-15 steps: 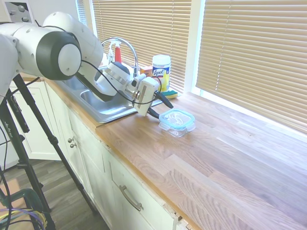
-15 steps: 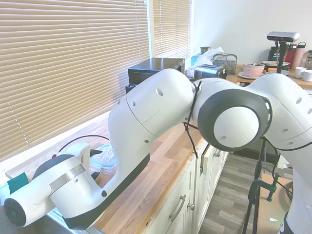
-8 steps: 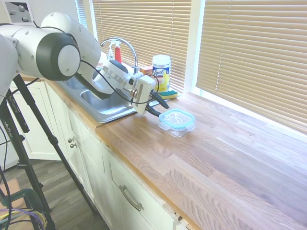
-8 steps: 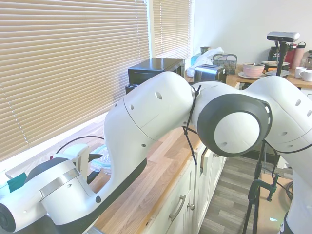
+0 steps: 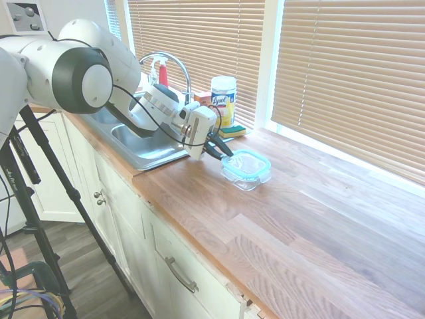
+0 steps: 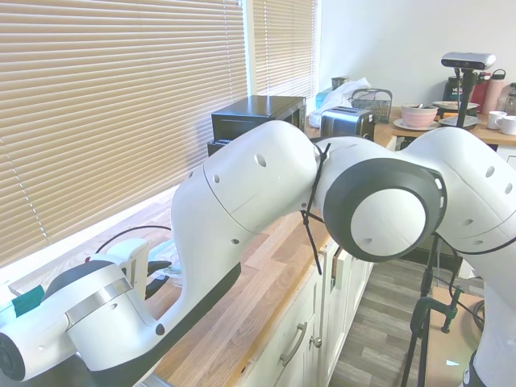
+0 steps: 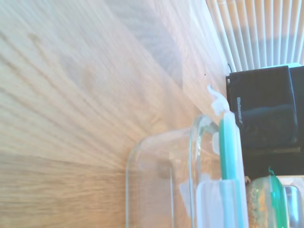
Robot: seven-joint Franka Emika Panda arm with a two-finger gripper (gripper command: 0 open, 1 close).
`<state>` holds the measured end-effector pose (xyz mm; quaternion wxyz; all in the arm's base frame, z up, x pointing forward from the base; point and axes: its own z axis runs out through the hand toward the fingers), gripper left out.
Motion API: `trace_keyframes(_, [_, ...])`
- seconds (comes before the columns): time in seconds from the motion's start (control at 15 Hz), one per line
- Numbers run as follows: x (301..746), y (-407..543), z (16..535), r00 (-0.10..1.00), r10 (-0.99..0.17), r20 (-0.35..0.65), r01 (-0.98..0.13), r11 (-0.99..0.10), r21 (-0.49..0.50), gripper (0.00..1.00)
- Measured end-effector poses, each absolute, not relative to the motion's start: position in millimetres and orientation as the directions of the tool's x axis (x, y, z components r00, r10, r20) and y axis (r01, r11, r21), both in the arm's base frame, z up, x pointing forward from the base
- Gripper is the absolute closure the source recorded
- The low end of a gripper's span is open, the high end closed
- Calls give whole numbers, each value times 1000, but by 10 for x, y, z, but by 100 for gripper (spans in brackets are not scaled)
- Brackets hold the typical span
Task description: Uncover the lid of the food container
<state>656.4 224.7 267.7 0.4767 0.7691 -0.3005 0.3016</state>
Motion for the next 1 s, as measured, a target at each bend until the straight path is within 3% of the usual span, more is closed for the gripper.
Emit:
trace_keyframes(0.53, [6745, 2038, 2915, 621, -411, 667, -783, -368, 502, 100])
trace_keyframes(1.0, [6948, 1808, 3409, 550, -606, 574, -835, -380, 399, 100])
